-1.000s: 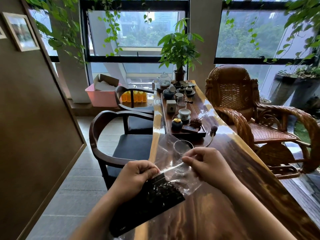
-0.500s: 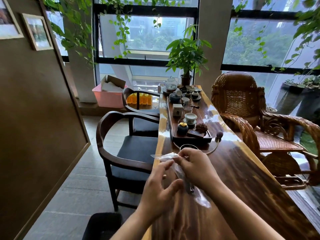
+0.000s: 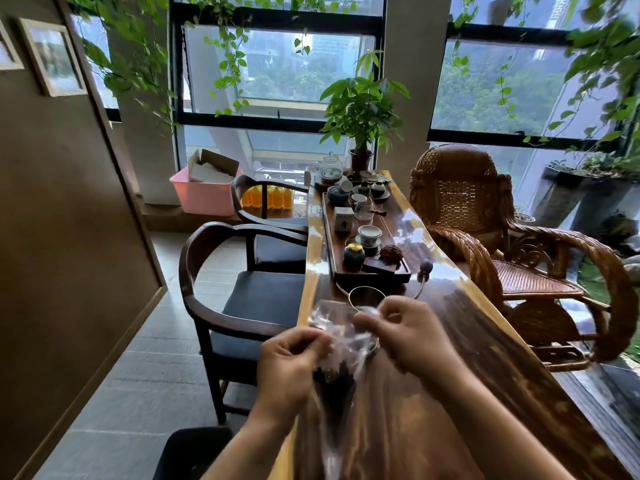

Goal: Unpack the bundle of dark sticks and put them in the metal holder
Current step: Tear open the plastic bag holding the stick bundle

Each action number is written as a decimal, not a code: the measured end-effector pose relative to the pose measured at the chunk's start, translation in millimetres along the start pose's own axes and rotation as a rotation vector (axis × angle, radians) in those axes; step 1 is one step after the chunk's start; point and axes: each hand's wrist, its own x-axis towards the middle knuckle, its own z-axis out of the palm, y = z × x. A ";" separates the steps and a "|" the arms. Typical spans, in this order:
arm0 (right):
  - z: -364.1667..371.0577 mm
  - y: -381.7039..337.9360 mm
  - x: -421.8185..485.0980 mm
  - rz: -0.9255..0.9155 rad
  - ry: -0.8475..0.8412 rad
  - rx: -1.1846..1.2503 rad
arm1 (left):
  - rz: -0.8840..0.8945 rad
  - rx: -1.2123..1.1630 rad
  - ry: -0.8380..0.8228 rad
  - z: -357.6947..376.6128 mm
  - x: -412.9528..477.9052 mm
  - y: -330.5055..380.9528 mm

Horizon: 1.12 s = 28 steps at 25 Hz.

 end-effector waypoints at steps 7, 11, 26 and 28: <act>-13.0 2.6 4.7 -0.079 0.178 -0.287 | 0.020 0.079 -0.035 -16.3 -9.0 18.2; -9.2 -3.4 21.4 -0.073 0.106 -0.266 | -0.003 0.061 -0.081 -27.7 -6.5 24.6; -13.5 3.3 18.1 -0.230 0.046 -0.569 | 0.124 0.672 -0.039 -8.4 35.4 50.6; -10.3 13.4 7.8 -0.239 0.138 -0.449 | 0.089 0.598 -0.012 -6.4 37.2 49.5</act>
